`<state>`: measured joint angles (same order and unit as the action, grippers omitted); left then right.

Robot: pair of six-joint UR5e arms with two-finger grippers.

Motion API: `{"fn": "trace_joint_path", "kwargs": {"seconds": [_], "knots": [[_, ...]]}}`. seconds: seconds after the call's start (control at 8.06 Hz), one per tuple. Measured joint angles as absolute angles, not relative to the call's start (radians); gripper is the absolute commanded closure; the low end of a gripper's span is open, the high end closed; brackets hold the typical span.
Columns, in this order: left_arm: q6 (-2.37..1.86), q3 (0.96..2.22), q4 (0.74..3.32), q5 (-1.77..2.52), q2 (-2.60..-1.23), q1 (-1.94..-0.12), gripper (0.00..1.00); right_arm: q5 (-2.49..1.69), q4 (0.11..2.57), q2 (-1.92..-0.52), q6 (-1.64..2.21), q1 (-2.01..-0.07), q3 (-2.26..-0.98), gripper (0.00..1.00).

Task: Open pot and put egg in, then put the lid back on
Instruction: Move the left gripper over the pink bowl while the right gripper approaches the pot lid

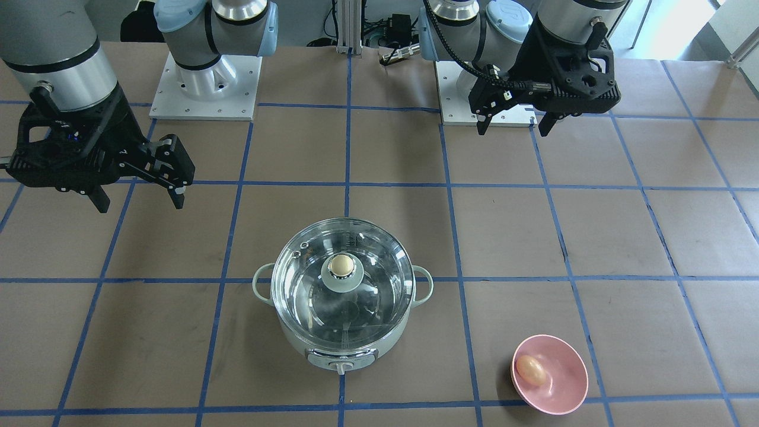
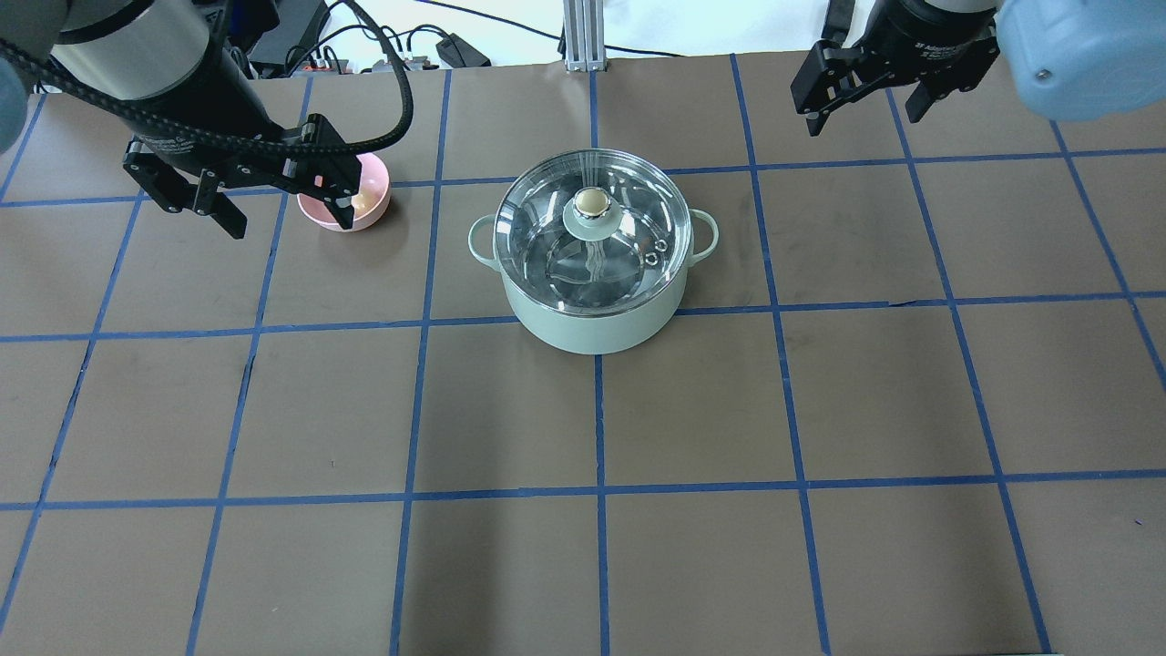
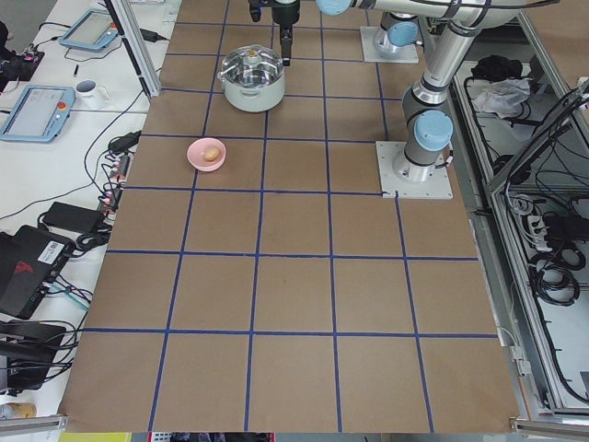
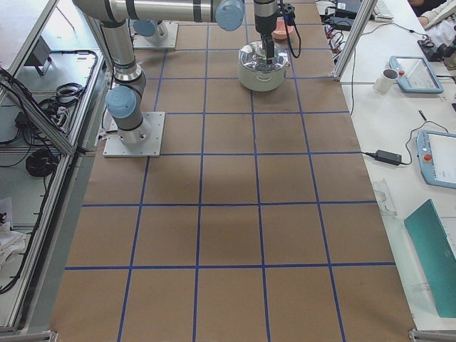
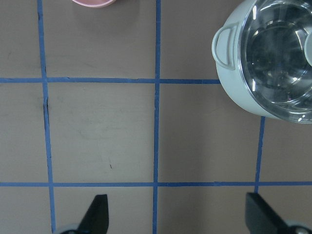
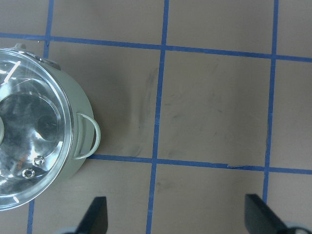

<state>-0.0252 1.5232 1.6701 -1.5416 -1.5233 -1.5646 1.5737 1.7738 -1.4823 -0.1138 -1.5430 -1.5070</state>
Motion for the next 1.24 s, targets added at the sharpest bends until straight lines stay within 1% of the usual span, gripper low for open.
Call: {"fn": "trace_joint_path", "kwargs": {"seconds": [0.37, 0.62, 0.87, 1.24], "knots": [[-0.022, 1.523, 1.648, -1.541, -1.526, -1.557, 0.0, 1.597, 1.768, -1.481, -0.11, -1.543, -1.507, 0.0], [-0.018, 1.527, 1.518, -1.541, -1.55, -1.534, 0.0, 1.604, 1.765, -1.479, -0.103, -1.543, -1.507, 0.0], [0.006, 1.53, 1.286, -1.539, -1.634, -1.483, 0.0, 1.607, 1.775, -1.484, -0.1, -1.542, -1.508, 0.0], [0.076, 1.528, 0.93, -1.536, -1.86, -1.432, 0.0, 1.607, 1.765, -1.474, -0.06, -1.542, -1.517, 0.0]]}}
